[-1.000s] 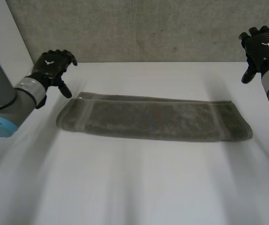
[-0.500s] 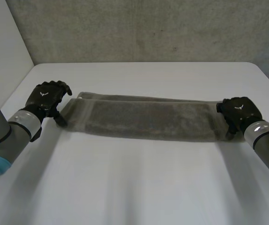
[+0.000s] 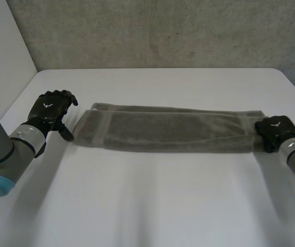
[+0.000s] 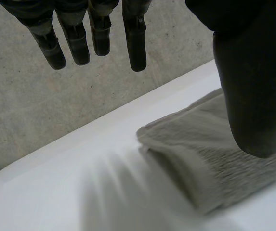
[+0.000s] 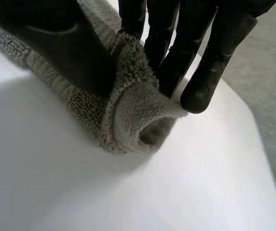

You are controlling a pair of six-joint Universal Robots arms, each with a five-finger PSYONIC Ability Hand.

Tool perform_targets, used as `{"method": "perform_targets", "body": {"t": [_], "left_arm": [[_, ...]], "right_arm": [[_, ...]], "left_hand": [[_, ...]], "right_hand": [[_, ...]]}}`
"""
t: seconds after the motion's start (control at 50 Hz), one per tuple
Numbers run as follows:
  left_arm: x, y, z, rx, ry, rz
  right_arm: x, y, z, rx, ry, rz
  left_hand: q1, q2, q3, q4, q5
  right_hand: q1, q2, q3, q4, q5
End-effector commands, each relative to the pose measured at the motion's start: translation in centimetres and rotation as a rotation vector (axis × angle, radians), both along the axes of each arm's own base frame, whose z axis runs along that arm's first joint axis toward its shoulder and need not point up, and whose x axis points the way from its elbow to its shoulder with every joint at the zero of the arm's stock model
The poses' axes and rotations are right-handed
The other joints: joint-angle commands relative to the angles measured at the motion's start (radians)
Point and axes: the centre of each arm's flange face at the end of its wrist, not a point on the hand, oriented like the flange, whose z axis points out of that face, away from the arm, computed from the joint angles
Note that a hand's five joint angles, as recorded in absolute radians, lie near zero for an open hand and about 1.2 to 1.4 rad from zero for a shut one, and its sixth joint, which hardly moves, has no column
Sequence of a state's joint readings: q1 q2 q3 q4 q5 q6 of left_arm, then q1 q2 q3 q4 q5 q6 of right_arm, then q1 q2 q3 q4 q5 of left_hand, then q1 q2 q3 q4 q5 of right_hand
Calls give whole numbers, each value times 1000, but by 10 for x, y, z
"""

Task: Fold the towel.

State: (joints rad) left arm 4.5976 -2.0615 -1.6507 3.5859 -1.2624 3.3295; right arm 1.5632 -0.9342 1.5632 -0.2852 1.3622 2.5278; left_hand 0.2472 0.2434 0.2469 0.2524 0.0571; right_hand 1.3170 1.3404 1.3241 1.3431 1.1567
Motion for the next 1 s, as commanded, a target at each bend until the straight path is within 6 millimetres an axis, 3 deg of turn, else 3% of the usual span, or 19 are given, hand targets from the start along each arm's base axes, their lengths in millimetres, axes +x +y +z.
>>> {"method": "perform_targets", "body": {"t": [0.02, 0.06, 0.18, 0.22, 0.24, 0.28, 0.3, 0.34, 0.36, 0.38, 0.4, 0.44, 0.54, 0.68, 0.72, 0.76, 0.84, 0.94, 1.0], "left_arm": [[1, -1, 1, 3, 12, 6], [3, -2, 1, 7, 20, 10], [3, -2, 1, 22, 58, 16], [3, -2, 1, 26, 62, 17], [3, -2, 0, 26, 63, 17], [3, -2, 0, 26, 63, 17], [3, -2, 0, 28, 63, 17], [3, -2, 0, 29, 63, 17], [3, -2, 0, 28, 63, 19], [3, -2, 0, 28, 63, 19], [4, -2, 0, 28, 63, 20], [4, -2, 0, 29, 63, 20], [4, 0, -2, 35, 62, 21], [4, 0, -2, 36, 61, 17], [4, 0, -2, 36, 61, 17], [4, -1, -3, 38, 61, 17], [4, -1, -4, 40, 61, 16], [4, -1, -6, 46, 60, 18], [3, 1, -7, 49, 60, 15]], "right_arm": [[-32, -13, 19, -59, 55, -72], [-56, -26, 28, -91, 163, -101], [-57, -42, 49, -164, 401, -58], [-16, -43, 69, -240, 426, -2], [-16, -43, 69, -241, 426, -2], [57, -29, 93, -346, 367, 103], [58, -29, 93, -347, 367, 103], [129, 0, 107, -424, 320, 220], [129, 0, 107, -424, 320, 221], [164, 20, 112, -455, 301, 289], [165, 20, 112, -455, 301, 290], [235, 71, 109, -488, 247, 459], [301, 134, 82, -487, 210, 656], [329, 158, 21, -423, 238, 741], [331, 160, 4, -388, 261, 751], [331, 160, 4, -378, 266, 749], [326, 151, 18, -375, 251, 714], [300, 120, 95, -368, 20, 555], [291, 114, 113, -352, -45, 518]], "left_hand": [[-72, -68, -72, -77, -56], [-72, -68, -72, -77, -56], [-72, -68, -72, -77, -56], [-72, -68, -72, -77, -56], [-72, -68, -72, -77, -56], [-72, -68, -72, -77, -56], [-72, -68, -72, -77, -56], [-72, -68, -72, -77, -56], [-72, -68, -72, -77, -56], [-72, -68, -72, -77, -56], [-72, -68, -72, -77, -56], [-72, -68, -72, -77, -56], [-72, -68, -72, -77, -56], [-72, -68, -72, -77, -56], [-72, -68, -72, -77, -56], [-72, -68, -72, -77, -56], [-72, -68, -72, -77, -56], [-72, -68, -72, -77, -56], [-72, -68, -72, -77, -56]], "right_hand": [[79, 56, 72, 53, 65], [79, 56, 72, 53, 65], [79, 56, 72, 53, 65], [79, 56, 72, 53, 65], [79, 56, 72, 53, 65], [79, 56, 72, 53, 65], [79, 56, 72, 53, 65], [79, 56, 72, 53, 65], [79, 56, 72, 53, 65], [79, 56, 72, 53, 65], [79, 56, 72, 53, 65], [79, 56, 72, 53, 65], [79, 56, 72, 53, 65], [79, 56, 72, 53, 65], [-1012, -1035, -1019, -1038, -1026], [-1142, -1166, -1150, -1169, -1157], [-1142, -1166, -1150, -1169, -1157], [-1142, -1166, -1150, -1169, -1157], [-1142, -1166, -1150, -1169, -1157]]}}
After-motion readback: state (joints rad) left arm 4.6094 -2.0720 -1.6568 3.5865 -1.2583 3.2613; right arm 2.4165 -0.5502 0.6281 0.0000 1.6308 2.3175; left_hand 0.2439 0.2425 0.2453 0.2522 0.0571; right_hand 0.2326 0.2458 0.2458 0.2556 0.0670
